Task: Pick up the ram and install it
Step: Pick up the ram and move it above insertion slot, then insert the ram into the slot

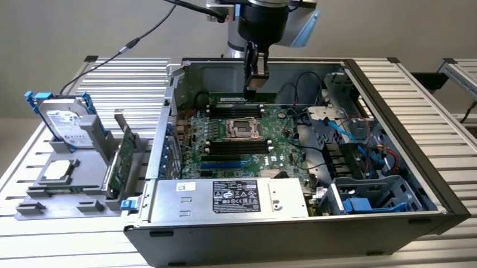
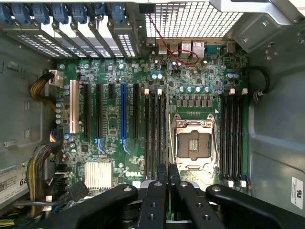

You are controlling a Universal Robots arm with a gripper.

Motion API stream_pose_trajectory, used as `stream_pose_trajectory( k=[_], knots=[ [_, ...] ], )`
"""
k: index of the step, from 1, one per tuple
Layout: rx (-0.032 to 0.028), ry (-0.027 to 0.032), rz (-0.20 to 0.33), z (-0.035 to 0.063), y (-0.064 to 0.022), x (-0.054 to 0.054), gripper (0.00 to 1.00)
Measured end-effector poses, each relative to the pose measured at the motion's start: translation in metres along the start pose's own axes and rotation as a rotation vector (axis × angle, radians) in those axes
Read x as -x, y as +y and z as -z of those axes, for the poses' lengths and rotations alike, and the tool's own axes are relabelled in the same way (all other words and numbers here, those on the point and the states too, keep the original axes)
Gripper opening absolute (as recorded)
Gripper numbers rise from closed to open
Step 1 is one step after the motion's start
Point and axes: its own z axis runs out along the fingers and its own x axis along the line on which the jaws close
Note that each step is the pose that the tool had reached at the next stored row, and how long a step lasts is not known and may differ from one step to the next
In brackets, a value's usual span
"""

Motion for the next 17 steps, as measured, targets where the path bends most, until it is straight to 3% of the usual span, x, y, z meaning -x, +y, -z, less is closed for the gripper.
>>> stream_pose_trajectory(
  k=[12, 15, 17],
  knots=[
    [0.0, 0.0001, 0.0, 0.0, 0.0, 0.0, 0.13],
    [0.0001, 0.0057, 0.0, -0.0035, 0.0011, 0.0001, 0.13],
    [0.0, 0.0059, 0.0, -0.0071, 0.001, -0.0002, 0.13]
  ],
)
